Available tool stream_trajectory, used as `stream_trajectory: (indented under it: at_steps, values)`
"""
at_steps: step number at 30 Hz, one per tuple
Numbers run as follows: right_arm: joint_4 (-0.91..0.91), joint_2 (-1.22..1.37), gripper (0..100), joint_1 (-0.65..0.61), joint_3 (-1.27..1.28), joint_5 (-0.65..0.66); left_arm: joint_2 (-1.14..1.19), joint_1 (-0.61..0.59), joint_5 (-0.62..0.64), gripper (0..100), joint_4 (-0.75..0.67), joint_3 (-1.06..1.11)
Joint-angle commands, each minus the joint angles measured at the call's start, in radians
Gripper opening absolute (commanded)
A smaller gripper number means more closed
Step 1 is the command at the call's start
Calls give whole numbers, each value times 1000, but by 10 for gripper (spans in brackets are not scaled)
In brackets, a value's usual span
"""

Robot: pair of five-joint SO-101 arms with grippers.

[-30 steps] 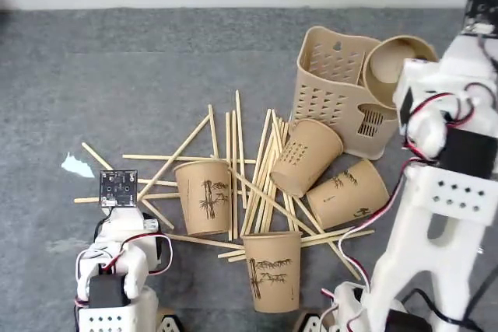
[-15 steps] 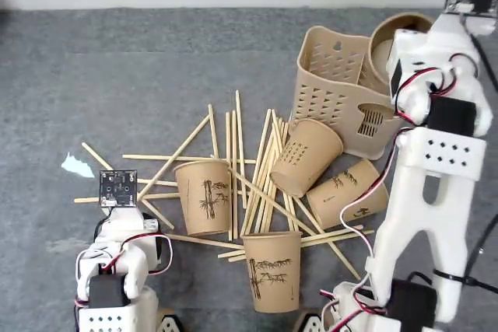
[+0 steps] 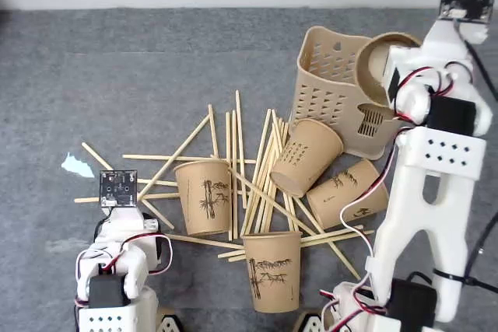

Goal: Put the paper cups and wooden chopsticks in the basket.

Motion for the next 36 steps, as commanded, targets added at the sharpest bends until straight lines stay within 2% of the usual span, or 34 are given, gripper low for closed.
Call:
stream_trajectory:
  at_steps: [1,13,25,29,31,36]
  values:
    - [22,-15,24,-12,-57,-2,-15,-2,-9,13,6,-12]
    - [266,-2,8,-12,-247,-8,-15,-2,-9,13,6,-12]
    - [225,120,8,117,-252,-8,-15,-2,-9,13,6,-12]
    - [236,120,12,120,-252,-5,-15,-2,-9,13,6,-12]
    - [266,117,58,116,-255,-9,-15,-2,-9,13,6,-12]
    - [351,119,243,88,-310,-18,-15,-2,-9,13,6,-12]
